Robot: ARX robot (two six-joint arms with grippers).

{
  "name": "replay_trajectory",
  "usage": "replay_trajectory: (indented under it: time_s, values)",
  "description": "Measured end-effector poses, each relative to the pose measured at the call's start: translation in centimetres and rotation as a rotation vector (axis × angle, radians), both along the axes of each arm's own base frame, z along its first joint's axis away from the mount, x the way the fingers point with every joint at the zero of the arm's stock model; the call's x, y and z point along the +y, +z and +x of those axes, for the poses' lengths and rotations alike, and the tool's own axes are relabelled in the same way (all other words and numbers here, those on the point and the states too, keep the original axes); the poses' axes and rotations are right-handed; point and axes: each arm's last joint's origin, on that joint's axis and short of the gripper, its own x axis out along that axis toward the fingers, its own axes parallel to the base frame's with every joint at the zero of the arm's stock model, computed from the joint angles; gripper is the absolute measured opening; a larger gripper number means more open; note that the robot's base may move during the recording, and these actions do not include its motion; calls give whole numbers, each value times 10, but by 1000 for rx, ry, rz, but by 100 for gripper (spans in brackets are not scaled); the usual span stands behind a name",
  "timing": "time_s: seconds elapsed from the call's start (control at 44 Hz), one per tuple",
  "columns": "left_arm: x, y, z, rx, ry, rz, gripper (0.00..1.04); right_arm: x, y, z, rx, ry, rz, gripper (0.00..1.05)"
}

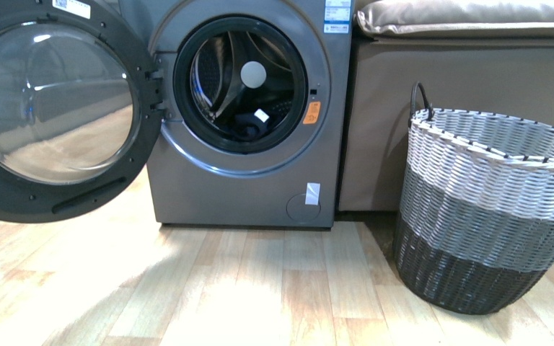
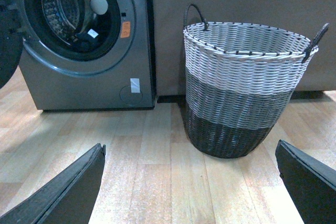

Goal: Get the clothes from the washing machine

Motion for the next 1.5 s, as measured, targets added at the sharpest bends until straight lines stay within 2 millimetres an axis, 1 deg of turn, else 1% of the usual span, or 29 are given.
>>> replay_trajectory:
  time_s: [1.498]
  values:
    - [0, 0, 0, 1, 0, 0, 98, 0, 0, 0, 0, 0, 0, 97]
